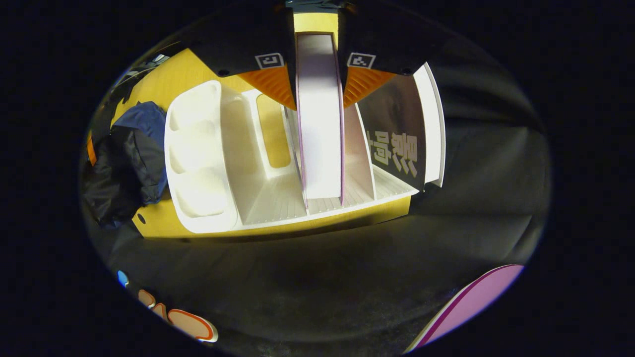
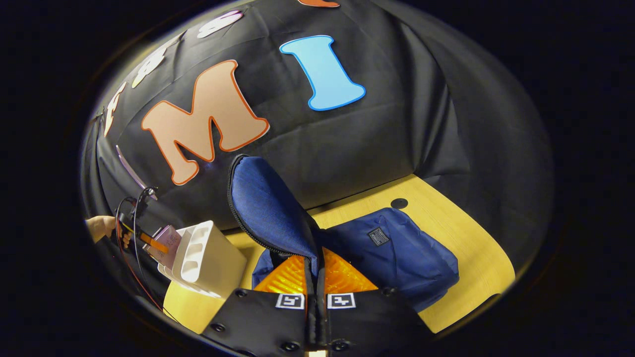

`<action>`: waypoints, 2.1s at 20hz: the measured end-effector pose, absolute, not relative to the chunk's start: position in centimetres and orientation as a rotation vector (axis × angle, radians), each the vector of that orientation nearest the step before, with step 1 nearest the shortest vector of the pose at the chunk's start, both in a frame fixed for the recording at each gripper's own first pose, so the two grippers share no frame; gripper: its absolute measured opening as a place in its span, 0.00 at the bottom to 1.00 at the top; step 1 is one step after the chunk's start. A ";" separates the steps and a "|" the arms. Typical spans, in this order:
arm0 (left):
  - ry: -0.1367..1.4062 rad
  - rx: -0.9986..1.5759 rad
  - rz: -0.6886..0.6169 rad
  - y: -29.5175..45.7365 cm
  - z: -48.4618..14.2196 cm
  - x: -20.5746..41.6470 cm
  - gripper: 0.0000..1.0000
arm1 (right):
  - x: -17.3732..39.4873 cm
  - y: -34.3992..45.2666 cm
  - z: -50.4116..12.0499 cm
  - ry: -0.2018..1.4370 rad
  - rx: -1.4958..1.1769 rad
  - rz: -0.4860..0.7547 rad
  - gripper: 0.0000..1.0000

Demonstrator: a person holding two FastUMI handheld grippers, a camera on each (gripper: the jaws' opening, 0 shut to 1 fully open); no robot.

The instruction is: Open the schoolbag, grab two books from the bookshelf and put them into the schoolbag.

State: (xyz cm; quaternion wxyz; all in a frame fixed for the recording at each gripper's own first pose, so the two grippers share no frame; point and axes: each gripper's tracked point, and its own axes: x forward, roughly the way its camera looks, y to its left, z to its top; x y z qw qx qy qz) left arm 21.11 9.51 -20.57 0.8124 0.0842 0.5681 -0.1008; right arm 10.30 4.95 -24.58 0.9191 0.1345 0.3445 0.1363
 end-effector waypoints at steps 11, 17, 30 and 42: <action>1.100 0.188 -0.249 10.7 -16.3 19.7 0.30 | 10.6 4.9 -24.6 0.715 0.276 0.278 0.03; 1.017 0.151 -0.258 11.7 -13.7 18.0 0.29 | 10.7 4.8 -24.6 0.718 0.273 0.281 0.03; 0.824 -0.129 -0.317 12.7 -5.9 12.7 0.28 | 10.7 5.0 -24.6 0.726 0.267 0.288 0.03; 0.747 -0.695 -0.363 11.0 -5.1 10.2 0.24 | 10.6 5.0 -24.5 0.737 0.256 0.289 0.03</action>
